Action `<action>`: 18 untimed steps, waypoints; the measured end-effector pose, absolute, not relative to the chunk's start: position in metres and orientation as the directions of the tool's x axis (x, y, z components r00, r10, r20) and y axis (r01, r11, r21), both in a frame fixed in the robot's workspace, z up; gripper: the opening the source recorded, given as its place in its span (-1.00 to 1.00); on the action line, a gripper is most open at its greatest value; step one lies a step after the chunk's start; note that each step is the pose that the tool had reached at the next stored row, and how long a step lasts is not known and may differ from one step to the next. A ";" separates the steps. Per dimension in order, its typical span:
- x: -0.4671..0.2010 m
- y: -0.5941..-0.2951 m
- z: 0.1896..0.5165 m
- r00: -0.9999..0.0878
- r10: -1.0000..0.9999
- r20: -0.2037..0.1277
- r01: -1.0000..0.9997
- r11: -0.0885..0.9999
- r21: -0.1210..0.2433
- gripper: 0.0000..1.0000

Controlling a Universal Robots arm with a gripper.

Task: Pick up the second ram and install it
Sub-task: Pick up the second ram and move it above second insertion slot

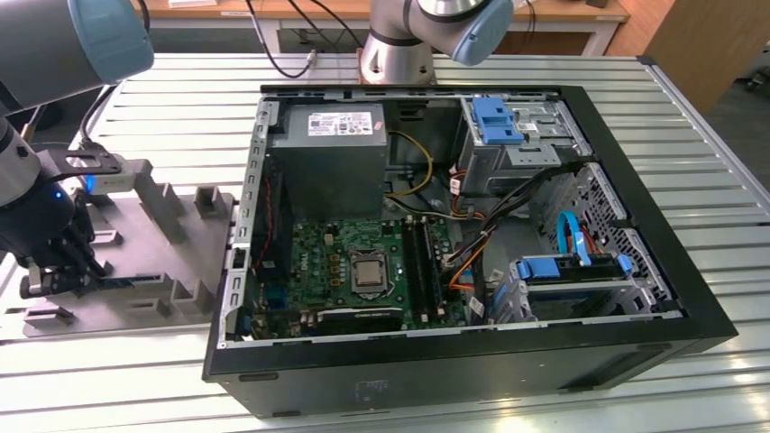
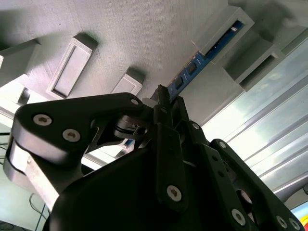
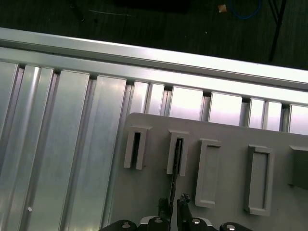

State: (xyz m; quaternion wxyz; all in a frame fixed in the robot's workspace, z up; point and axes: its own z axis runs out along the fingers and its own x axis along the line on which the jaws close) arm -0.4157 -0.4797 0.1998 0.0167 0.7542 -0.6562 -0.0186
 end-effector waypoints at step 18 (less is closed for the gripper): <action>-0.416 -0.480 0.200 0.138 -0.990 -0.006 -0.989 -0.138 0.050 -0.76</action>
